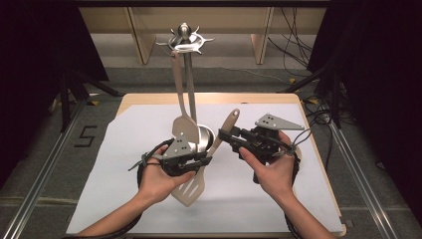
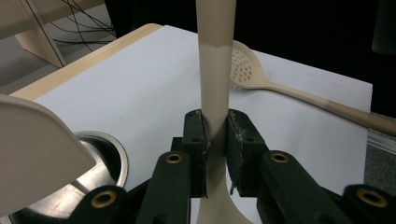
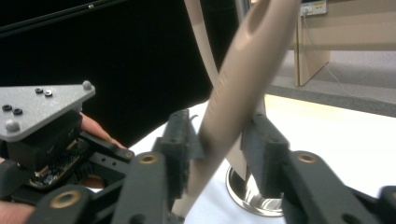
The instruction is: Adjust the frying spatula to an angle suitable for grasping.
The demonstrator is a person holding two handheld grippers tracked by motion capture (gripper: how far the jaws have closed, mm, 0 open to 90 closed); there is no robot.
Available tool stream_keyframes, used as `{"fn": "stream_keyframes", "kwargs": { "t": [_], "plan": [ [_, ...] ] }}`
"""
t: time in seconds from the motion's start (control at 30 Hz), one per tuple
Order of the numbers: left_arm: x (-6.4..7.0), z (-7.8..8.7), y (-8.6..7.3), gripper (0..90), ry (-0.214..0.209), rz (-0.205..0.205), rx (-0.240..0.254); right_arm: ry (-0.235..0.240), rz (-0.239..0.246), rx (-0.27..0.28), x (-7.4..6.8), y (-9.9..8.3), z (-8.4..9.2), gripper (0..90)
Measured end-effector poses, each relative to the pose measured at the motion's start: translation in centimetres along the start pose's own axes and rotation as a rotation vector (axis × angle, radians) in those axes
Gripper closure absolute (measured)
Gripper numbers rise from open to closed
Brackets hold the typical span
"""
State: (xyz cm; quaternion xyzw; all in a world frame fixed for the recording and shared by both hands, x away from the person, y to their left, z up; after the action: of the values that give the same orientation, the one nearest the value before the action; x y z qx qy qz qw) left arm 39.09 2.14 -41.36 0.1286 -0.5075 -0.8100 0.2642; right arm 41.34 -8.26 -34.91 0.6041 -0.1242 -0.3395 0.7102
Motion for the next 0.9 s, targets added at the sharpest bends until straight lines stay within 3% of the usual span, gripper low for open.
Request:
{"fn": "stream_keyframes", "kwargs": {
  "t": [0.03,0.1,0.27,0.37,0.4,0.43,0.53,0.67,0.73,0.77,0.9],
  "plan": [
    [0.2,0.0,0.0,77.8,0.007,0.030,0.000,0.001,0.000,-0.002,-0.1,0.1,0.0,67.9],
    [0.0,0.0,0.2,77.8,0.003,-0.007,0.004,0.010,-0.007,0.004,-0.2,0.3,0.1,69.2],
    [0.1,-0.1,0.5,77.6,-0.008,-0.011,0.015,0.046,-0.023,0.009,-0.9,0.8,0.3,73.9],
    [0.3,-0.2,0.7,77.1,-0.039,-0.011,0.026,0.069,-0.012,0.002,-1.5,1.1,0.4,74.9],
    [0.3,-0.2,0.8,77.1,-0.053,-0.019,0.021,0.077,0.018,0.004,-1.6,1.2,0.4,75.0],
    [0.5,-0.1,1.0,72.7,-0.099,-0.034,0.025,0.101,0.039,-0.006,-2.0,1.4,0.5,75.2],
    [0.7,0.2,1.4,59.3,-0.156,-0.076,0.043,0.132,0.071,-0.026,-2.3,1.6,0.7,75.2],
    [1.1,0.4,1.8,51.6,-0.259,-0.035,0.058,0.196,0.097,-0.037,-2.6,1.8,1.0,75.1],
    [1.4,0.3,1.7,51.5,-0.295,-0.023,0.054,0.223,0.108,-0.043,-2.8,1.8,1.0,75.1],
    [1.7,0.3,1.7,52.1,-0.310,0.014,0.054,0.232,0.120,-0.041,-2.9,1.9,1.0,75.1],
    [1.7,0.2,1.8,62.4,-0.330,-0.018,0.060,0.275,0.120,-0.048,-3.5,1.7,0.9,75.1]
  ]
}}
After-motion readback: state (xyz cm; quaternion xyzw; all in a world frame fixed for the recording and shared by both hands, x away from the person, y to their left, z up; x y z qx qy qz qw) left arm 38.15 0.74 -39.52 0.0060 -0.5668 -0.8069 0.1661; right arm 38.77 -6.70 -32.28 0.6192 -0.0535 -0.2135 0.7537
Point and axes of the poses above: each handheld gripper's, and its own axes: z roughly backward along the jaws, y roughly out of its top, x roughly to its right, the point moved 9 cm from there along -z, roughly forward along the jaws, and after that the axes turned 3 degrees about z, right-handed, at the moved point
